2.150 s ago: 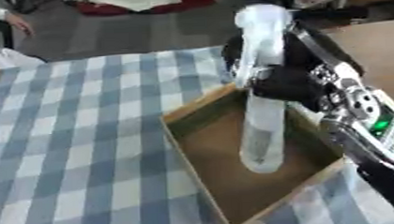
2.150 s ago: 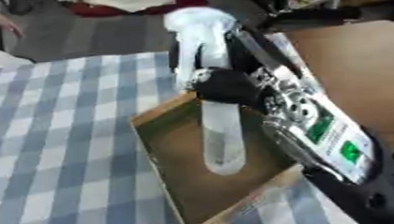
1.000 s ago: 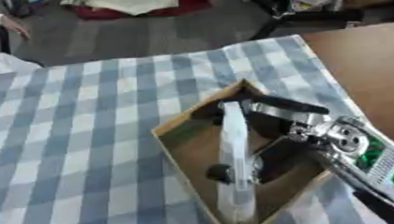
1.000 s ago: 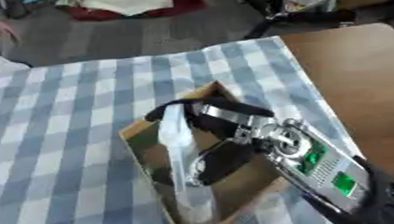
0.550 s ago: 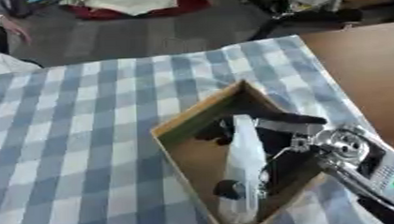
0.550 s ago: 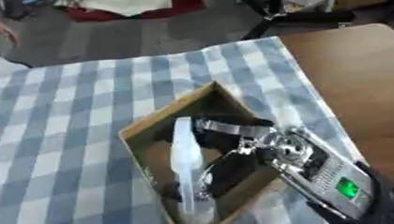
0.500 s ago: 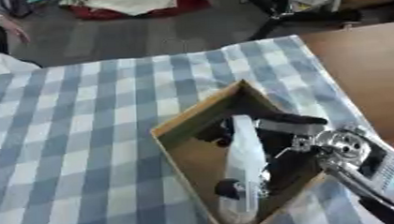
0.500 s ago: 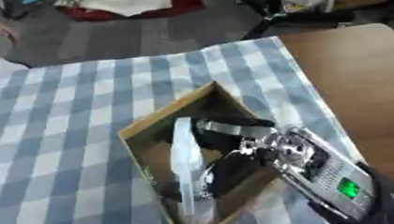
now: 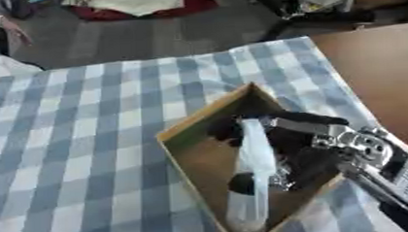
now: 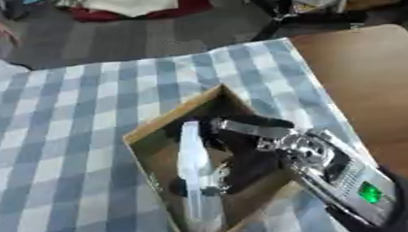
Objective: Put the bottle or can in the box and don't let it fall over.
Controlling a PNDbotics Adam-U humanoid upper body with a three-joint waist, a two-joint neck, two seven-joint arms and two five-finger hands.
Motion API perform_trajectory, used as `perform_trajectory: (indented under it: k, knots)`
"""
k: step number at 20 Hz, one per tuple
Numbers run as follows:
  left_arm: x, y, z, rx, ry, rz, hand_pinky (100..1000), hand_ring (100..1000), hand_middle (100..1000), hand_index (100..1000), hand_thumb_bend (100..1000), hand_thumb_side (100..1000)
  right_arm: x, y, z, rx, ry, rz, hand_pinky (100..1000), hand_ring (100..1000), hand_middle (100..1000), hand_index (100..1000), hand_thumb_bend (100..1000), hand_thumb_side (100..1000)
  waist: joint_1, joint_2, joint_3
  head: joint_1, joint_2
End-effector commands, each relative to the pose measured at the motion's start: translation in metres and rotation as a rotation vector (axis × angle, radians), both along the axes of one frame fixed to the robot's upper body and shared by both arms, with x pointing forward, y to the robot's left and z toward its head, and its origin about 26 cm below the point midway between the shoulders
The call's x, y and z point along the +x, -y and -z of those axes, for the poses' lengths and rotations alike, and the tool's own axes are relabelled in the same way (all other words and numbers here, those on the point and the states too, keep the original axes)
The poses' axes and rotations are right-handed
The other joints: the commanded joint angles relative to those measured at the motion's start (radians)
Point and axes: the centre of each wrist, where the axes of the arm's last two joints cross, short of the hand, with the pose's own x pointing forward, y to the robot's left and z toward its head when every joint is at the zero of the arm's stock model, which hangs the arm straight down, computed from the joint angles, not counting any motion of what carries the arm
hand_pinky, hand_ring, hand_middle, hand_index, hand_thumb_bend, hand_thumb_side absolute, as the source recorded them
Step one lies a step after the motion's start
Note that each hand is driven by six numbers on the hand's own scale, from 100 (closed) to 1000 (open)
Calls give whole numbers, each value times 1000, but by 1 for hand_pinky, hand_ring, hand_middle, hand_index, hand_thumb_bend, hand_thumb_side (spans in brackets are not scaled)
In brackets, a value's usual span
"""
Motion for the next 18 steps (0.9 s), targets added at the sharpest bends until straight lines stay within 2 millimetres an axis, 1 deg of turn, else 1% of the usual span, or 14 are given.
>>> perform_trajectory:
  k: [1, 2, 10, 12, 14, 15, 17, 18]
  knots:
    - [-2, -5, -10, 37, 25, -10, 1000, 846, 799, 797, 430, 568, -2, 8, -11, 17, 55, 13, 1000, 1000, 946, 969, 441, 376, -1, -18, 3, 5, -12]
    - [-2, -5, -10, 37, 25, -10, 1000, 846, 799, 797, 429, 568, -2, 10, -11, 23, 62, 20, 1000, 1000, 945, 968, 448, 362, -1, -18, 3, 5, -12]
    - [-2, -6, -10, 37, 26, -13, 1000, 846, 798, 796, 430, 567, -3, 26, -11, 37, 81, 76, 1000, 1000, 946, 972, 444, 354, -3, -17, 4, 11, -10]
    - [-2, -5, -11, 37, 27, -12, 1000, 846, 798, 796, 430, 567, -3, 27, -9, 37, 70, 74, 1000, 1000, 947, 970, 432, 330, -3, -17, 4, 11, -10]
    - [-1, -5, -11, 36, 28, -10, 1000, 847, 799, 797, 430, 566, -3, 26, -7, 40, 50, 60, 1000, 1000, 946, 967, 408, 250, -3, -16, 4, 11, -8]
    - [-1, -4, -11, 36, 28, -9, 1000, 847, 800, 797, 431, 565, -4, 26, -6, 43, 38, 50, 1000, 1000, 943, 963, 421, 132, -2, -16, 4, 11, -8]
    - [-2, -5, -11, 37, 28, -10, 1000, 846, 800, 797, 432, 565, -4, 27, -5, 48, 15, 36, 1000, 1000, 940, 955, 432, 100, -2, -16, 4, 11, -8]
    - [-2, -5, -11, 37, 28, -11, 1000, 846, 800, 797, 432, 565, -4, 28, -4, 51, 5, 35, 1000, 1000, 939, 955, 434, 100, -2, -17, 3, 11, -8]
